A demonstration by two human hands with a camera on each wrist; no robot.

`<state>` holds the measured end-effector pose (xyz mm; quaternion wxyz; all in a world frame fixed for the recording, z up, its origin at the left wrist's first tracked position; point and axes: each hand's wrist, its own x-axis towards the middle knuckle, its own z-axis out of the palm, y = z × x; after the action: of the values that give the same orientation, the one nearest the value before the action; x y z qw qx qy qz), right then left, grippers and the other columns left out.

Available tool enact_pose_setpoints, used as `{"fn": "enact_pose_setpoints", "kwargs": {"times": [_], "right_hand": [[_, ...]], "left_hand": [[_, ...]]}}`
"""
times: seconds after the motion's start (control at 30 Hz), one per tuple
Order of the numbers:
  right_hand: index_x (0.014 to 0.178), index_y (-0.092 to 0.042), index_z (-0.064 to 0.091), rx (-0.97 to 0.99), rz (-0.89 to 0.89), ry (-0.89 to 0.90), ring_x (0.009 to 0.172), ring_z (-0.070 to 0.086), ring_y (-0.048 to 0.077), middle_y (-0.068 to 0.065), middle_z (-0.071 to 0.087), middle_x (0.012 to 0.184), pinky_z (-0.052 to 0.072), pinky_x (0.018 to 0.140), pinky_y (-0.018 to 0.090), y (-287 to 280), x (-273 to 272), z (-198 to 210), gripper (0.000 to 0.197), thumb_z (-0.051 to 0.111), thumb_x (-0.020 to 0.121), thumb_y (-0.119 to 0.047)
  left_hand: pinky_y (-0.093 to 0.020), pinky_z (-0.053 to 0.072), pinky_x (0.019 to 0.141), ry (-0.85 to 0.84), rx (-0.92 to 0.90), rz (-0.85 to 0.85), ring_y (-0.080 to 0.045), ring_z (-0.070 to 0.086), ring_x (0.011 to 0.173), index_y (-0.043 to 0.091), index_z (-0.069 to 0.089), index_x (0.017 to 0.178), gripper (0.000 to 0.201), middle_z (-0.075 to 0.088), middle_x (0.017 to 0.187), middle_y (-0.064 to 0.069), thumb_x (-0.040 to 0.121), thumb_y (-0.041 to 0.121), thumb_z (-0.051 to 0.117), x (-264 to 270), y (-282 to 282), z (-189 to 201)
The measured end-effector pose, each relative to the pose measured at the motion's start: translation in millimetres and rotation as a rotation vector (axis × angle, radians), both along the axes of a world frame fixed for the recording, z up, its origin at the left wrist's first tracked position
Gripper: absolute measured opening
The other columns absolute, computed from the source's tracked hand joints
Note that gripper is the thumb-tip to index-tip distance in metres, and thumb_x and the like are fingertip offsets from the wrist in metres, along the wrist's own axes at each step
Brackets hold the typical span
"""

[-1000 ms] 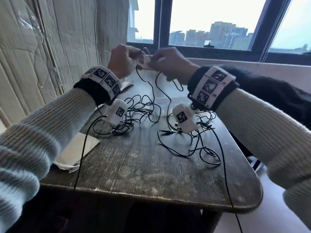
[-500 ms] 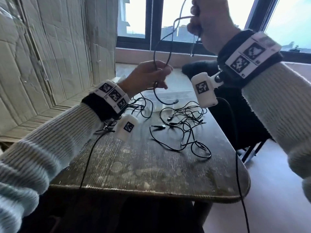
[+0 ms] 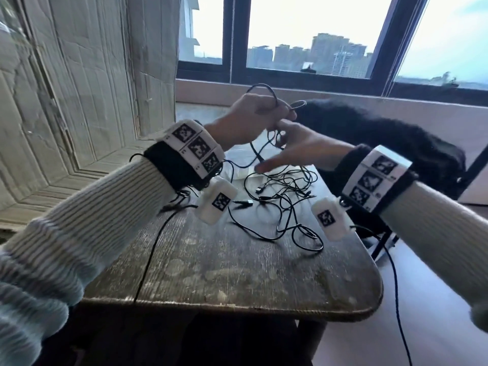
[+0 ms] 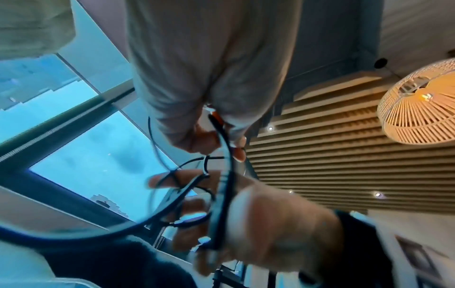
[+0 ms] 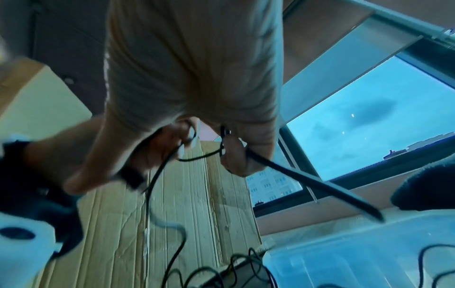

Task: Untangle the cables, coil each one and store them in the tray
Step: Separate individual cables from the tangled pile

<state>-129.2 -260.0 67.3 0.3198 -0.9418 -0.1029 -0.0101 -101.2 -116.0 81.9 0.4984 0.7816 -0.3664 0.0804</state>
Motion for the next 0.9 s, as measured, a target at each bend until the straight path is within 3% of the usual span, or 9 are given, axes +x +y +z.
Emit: {"fn": "enact_pose_setpoints", "kwargs": {"times": [0.07, 0.17, 0.27, 0.37, 0.47, 0.53, 0.67, 0.8, 0.9], "right_hand": [[0.12, -0.019, 0.054, 0.004, 0.016, -0.072, 0.101, 0.051, 0.01, -0.004, 0.053, 0.111, 0.047, 0.086, 0.028, 2.3, 4.1, -15.5, 0.074, 0.087, 0.059, -0.045], [0.088, -0.014, 0.061, 0.229, 0.06, -0.103, 0.066, 0.048, 0.008, -0.008, 0.051, 0.072, 0.04, 0.055, 0.024, -0.1, 11.0, -24.2, 0.027, 0.075, 0.08, -0.035], [0.096, -0.009, 0.064, 0.379, 0.032, -0.058, 0.06, 0.047, 0.007, -0.002, 0.056, 0.068, 0.035, 0.044, 0.017, -6.3, 10.3, -11.9, 0.026, 0.071, 0.085, -0.032], [0.094, -0.006, 0.063, 0.446, 0.074, -0.051, 0.063, 0.051, 0.011, 0.02, 0.067, 0.091, 0.038, 0.046, 0.018, -7.1, 8.4, 3.5, 0.019, 0.066, 0.089, -0.024], [0.092, -0.003, 0.06, 0.507, 0.044, -0.056, 0.06, 0.052, 0.012, 0.009, 0.07, 0.082, 0.041, 0.045, 0.016, -8.1, 8.0, 20.4, 0.012, 0.053, 0.097, -0.011], [0.109, 0.006, 0.059, 0.384, -0.063, -0.192, 0.062, 0.049, 0.005, -0.001, 0.06, 0.079, 0.042, 0.051, 0.011, -17.7, 6.4, 32.4, 0.023, 0.05, 0.097, -0.012], [0.101, -0.014, 0.063, -0.109, -0.157, -0.477, 0.083, 0.051, 0.008, 0.0, 0.061, 0.099, 0.039, 0.073, 0.01, -41.6, 5.4, 53.5, 0.011, 0.058, 0.092, -0.013], [0.084, -0.009, 0.056, 0.849, -0.146, -0.338, 0.068, 0.056, 0.008, 0.0, 0.057, 0.08, 0.047, 0.064, 0.021, -45.8, 11.9, 77.1, 0.014, 0.047, 0.094, -0.005], [0.092, 0.001, 0.059, 1.188, -0.145, -0.293, 0.059, 0.057, 0.011, 0.003, 0.06, 0.071, 0.046, 0.056, 0.019, -41.4, 0.6, 90.8, 0.013, 0.047, 0.095, 0.0]], "left_hand": [[-0.025, 0.052, 0.074, 0.08, -0.094, -0.07, -0.012, 0.062, 0.072, 0.005, 0.069, 0.1, 0.018, 0.065, 0.077, 0.005, 0.097, 0.013, 0.053, -2.7, -7.7, 3.1], [-0.018, 0.054, 0.077, 0.093, -0.121, -0.11, -0.005, 0.069, 0.083, 0.006, 0.069, 0.104, 0.018, 0.07, 0.094, 0.006, 0.095, 0.015, 0.056, -5.7, -8.7, 11.6], [-0.013, 0.051, 0.076, -0.024, -0.073, -0.063, -0.009, 0.067, 0.097, 0.019, 0.072, 0.098, 0.013, 0.071, 0.106, 0.001, 0.093, 0.02, 0.059, -5.1, 0.7, 21.2], [-0.005, 0.045, 0.071, -0.042, -0.087, 0.006, 0.011, 0.063, 0.09, 0.01, 0.072, 0.104, 0.019, 0.069, 0.11, 0.005, 0.092, 0.019, 0.06, -1.1, 8.7, 25.2], [-0.009, 0.047, 0.081, -0.055, -0.095, -0.009, 0.005, 0.063, 0.102, 0.011, 0.067, 0.113, 0.025, 0.066, 0.12, 0.006, 0.089, 0.014, 0.064, 3.5, 17.9, 23.3], [-0.017, 0.051, 0.087, -0.015, -0.1, -0.029, -0.006, 0.064, 0.106, 0.009, 0.06, 0.124, 0.037, 0.065, 0.122, -0.001, 0.088, 0.014, 0.066, 4.5, 25.0, 16.0], [-0.019, 0.052, 0.085, -0.027, -0.075, 0.085, -0.014, 0.06, 0.108, 0.005, 0.053, 0.127, 0.038, 0.06, 0.125, -0.004, 0.092, 0.02, 0.06, 7.7, 28.5, -10.2], [-0.01, 0.049, 0.074, -0.128, 0.243, 0.159, -0.012, 0.055, 0.11, 0.006, 0.048, 0.126, 0.047, 0.055, 0.124, -0.004, 0.086, 0.02, 0.068, 16.5, 31.4, -47.2], [-0.016, 0.043, 0.078, -0.194, 0.443, 0.258, -0.015, 0.054, 0.104, 0.004, 0.044, 0.127, 0.058, 0.05, 0.119, -0.008, 0.08, 0.02, 0.074, 31.0, 37.3, -76.2]]}}
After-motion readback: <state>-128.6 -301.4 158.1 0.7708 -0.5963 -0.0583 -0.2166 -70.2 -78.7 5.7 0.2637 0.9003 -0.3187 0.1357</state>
